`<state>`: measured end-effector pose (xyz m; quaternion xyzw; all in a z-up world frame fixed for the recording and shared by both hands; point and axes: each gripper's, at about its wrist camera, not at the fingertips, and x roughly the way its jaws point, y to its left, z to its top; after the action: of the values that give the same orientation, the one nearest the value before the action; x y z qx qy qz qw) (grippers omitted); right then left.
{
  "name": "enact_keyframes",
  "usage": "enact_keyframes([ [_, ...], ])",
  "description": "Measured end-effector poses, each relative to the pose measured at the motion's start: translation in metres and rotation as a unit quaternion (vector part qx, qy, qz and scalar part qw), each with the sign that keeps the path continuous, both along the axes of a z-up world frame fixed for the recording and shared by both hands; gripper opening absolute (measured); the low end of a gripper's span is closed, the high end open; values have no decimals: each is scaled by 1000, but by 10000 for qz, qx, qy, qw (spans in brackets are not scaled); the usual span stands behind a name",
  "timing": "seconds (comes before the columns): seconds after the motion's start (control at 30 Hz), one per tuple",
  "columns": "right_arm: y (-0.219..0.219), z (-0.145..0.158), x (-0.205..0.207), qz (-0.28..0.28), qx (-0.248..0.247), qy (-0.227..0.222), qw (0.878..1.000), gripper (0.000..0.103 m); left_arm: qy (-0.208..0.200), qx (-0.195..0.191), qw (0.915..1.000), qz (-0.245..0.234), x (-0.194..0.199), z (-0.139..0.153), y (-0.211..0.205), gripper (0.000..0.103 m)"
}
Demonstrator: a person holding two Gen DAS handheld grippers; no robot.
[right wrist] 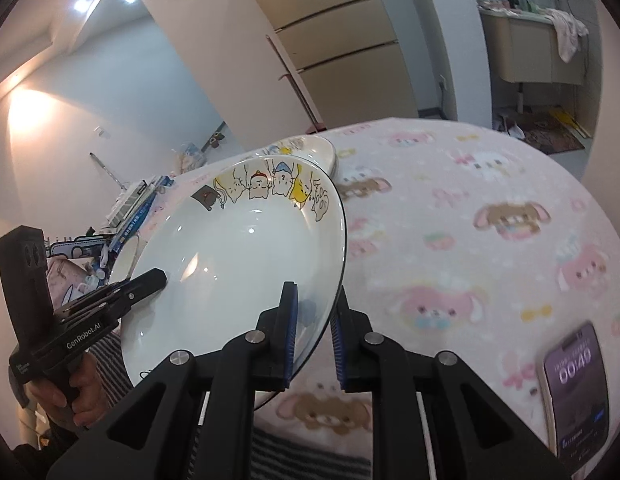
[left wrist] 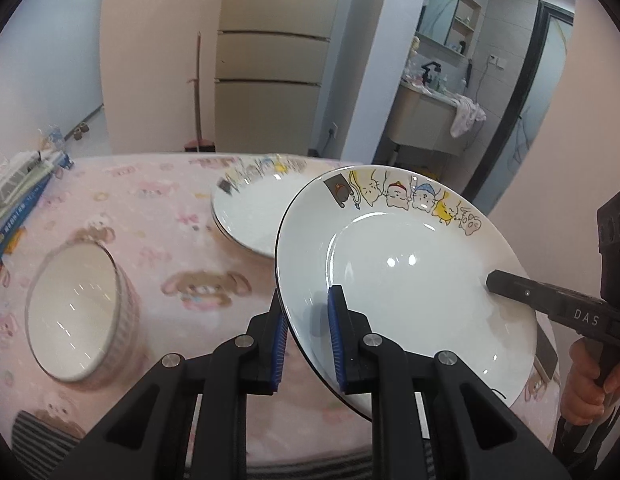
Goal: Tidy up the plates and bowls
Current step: 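Lift the stacked plates with both grippers and carry them over another cartoon plate, then lower the held plates onto the other plate and open both grippers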
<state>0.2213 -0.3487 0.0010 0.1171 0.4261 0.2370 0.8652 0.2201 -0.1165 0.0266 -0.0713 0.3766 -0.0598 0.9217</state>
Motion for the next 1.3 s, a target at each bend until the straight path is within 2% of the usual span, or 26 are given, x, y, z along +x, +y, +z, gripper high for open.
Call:
enact_keyframes([
  [0.23, 35, 48, 38, 146, -130, -475, 9987, 17, -471, -20, 9981, 403, 33, 44, 28, 19],
  [0.4, 50, 70, 82, 240, -85, -651, 9976, 18, -848, 420, 9919, 847, 55, 68, 28, 19],
  [0.53, 52, 76, 106, 228, 75, -771, 9967, 18, -841, 341, 9905, 1032, 75, 70, 36, 19],
  [0.7, 63, 52, 120, 182, -54, -594, 9981, 19, -588, 562, 9887, 1256, 95, 38, 35, 20],
  [0.97, 76, 6, 147, 133, -493, 14, 9987, 20, 97, 307, 9928, 1155, 129, -23, 51, 20],
  [1.3, 90, -29, 159, -54, -889, 336, 9955, 22, 655, 217, 9908, 1161, 145, -69, 57, 22],
])
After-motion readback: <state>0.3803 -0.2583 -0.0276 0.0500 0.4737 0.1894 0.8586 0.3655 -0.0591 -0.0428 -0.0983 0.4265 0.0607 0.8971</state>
